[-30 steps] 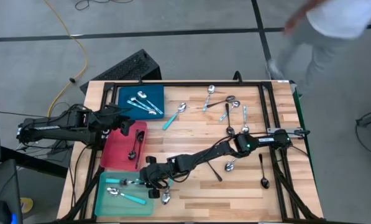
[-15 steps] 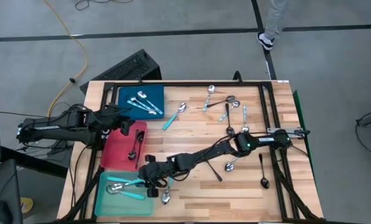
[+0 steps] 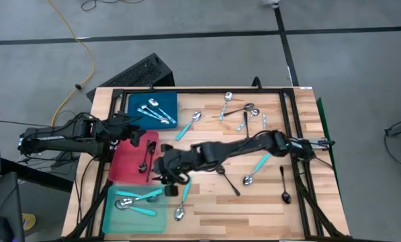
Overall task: Sort silverware by color (type)
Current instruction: Put the blue patterned spoon into the blue bin
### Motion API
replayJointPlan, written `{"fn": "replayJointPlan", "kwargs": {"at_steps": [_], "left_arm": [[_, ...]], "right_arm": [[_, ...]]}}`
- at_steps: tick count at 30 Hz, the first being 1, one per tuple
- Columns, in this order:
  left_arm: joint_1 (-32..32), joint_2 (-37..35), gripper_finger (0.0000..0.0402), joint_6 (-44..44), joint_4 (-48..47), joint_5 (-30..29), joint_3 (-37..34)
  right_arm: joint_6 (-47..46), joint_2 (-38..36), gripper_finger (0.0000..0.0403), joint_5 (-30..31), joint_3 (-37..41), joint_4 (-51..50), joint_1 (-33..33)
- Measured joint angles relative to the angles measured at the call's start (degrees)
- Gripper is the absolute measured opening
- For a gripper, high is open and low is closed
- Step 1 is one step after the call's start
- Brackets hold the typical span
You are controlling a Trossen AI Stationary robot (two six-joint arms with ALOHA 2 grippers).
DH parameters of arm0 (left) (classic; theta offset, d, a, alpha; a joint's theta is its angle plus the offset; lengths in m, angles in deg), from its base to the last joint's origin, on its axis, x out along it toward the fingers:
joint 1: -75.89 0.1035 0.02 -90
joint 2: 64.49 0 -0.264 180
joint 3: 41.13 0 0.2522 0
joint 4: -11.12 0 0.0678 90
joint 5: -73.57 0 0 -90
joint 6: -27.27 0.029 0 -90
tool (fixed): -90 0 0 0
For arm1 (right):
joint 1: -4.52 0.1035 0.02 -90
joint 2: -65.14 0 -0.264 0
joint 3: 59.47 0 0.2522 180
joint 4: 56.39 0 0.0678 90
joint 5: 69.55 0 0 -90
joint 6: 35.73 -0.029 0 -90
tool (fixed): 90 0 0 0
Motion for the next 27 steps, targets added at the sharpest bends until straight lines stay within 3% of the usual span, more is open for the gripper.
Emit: {"fn": "replayJointPlan", "kwargs": {"at_steps": [3,7,10,12,17,22,27], "left_arm": [[0.0,0.0,0.0195,0.0,0.0,0.2,0.0],[0.0,0.0,0.0195,0.0,0.0,0.7,0.0],[0.0,0.0,0.0195,0.0,0.0,1.4,0.0],[0.0,0.0,0.0195,0.0,0.0,1.7,0.0],[0.0,0.0,0.0195,0.7,0.0,1.8,0.0],[0.0,0.0,0.0195,1.2,0.0,4.2,0.0],[0.0,0.0,0.0195,3.3,-0.2,8.0,0.0]], "right_arm": [[-2.8,-4.4,0.0155,4.5,0.0,-6.3,0.1],[-6.4,-10.2,0.0149,16.4,0.0,-19.2,-1.1],[-15.7,-13.0,0.0145,25.8,0.0,-31.6,-2.8],[-25.2,-14.4,0.0142,28.8,0.0,-40.3,-4.5],[-46.4,-15.7,0.0143,30.1,0.4,-59.1,-10.3],[-47.8,-15.9,0.0149,21.2,4.2,-54.4,-17.1],[-48.3,-13.5,0.0162,20.9,5.2,-57.5,-24.3]]}}
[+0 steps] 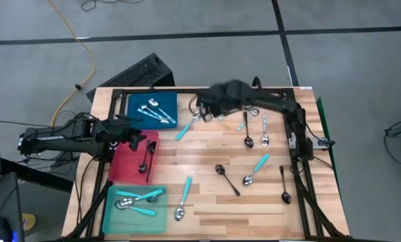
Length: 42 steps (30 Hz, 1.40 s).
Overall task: Sort silverware by color (type)
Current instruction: Put the blue patterned spoon into the blue bin
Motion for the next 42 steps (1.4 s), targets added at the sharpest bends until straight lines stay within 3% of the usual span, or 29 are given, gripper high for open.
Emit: {"fn": "replayJointPlan", "kwargs": {"at_steps": [10,17,24,30,34,42], "left_arm": [[0.0,0.0,0.0195,1.8,-0.3,1.0,0.0],[0.0,0.0,0.0195,-0.1,-0.3,-1.2,0.0],[0.0,0.0,0.0195,-5.2,-0.3,-7.7,0.0],[0.0,0.0,0.0195,-6.7,-0.3,-11.2,0.0],[0.0,0.0,0.0195,-6.9,-0.3,-11.1,0.0],[0.0,0.0,0.0194,-7.3,-0.3,-11.2,0.0]], "right_arm": [[1.8,6.9,0.0237,-9.2,2.2,1.2,-10.5],[9.5,8.5,0.0239,-13.7,11.6,6.7,-16.0],[9.1,5.9,0.0238,-20.0,23.4,18.6,-20.4],[8.4,5.3,0.0238,-17.2,26.5,24.4,-20.8],[7.6,5.3,0.0238,-20.6,29.2,31.0,-21.5],[4.7,5.3,0.0238,-22.0,33.7,34.3,-23.0]]}}
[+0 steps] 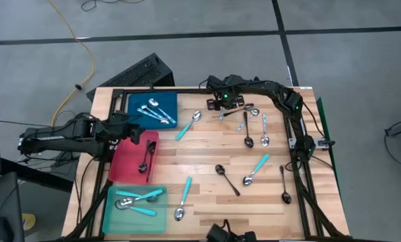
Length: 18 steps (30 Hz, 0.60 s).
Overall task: Sort silverware by color (type)
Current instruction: Put the blue patterned spoon into the blue bin
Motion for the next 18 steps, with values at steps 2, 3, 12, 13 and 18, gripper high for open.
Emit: {"fn": "replayJointPlan", "kwargs": {"at_steps": [2,3,12,13,18], "left_arm": [[0.0,0.0,0.0195,0.6,0.0,-0.3,0.0],[0.0,0.0,0.0195,0.7,0.0,-0.5,0.0],[0.0,0.0,0.0195,0.8,0.0,-0.6,0.0],[0.0,0.0,0.0195,0.8,0.0,-0.6,0.0],[0.0,0.0,0.0195,0.8,0.0,-0.5,0.0]], "right_arm": [[0.7,0.0,0.0238,-1.3,0.4,0.0,-0.3],[1.0,0.0,0.0238,-1.9,0.7,0.9,-0.3],[-0.3,0.0,0.0213,-3.0,3.7,4.8,-0.6],[-0.4,0.0,0.0208,-3.3,3.8,4.8,-0.7],[-0.5,0.0,0.018,-3.7,3.8,4.8,-1.0]]}}
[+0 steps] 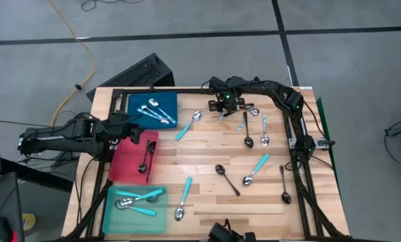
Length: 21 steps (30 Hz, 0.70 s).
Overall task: Sort silverware by color (type)
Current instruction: Put the blue patterned spoon into the blue bin
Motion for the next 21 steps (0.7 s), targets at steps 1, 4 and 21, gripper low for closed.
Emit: {"fn": "replayJointPlan", "kwargs": {"at_steps": [1,4,21], "left_arm": [[0.0,0.0,0.0195,0.0,0.0,0.0,0.0],[0.0,0.0,0.0195,0.0,0.0,0.0,0.0],[0.0,0.0,0.0194,0.2,0.0,-0.1,0.0]], "right_arm": [[0.0,0.0,0.0171,0.0,0.0,0.0,0.0],[0.0,0.0,0.0141,0.0,0.0,-0.1,0.0],[2.9,0.0,0.0057,0.0,0.1,0.2,0.6]]}}
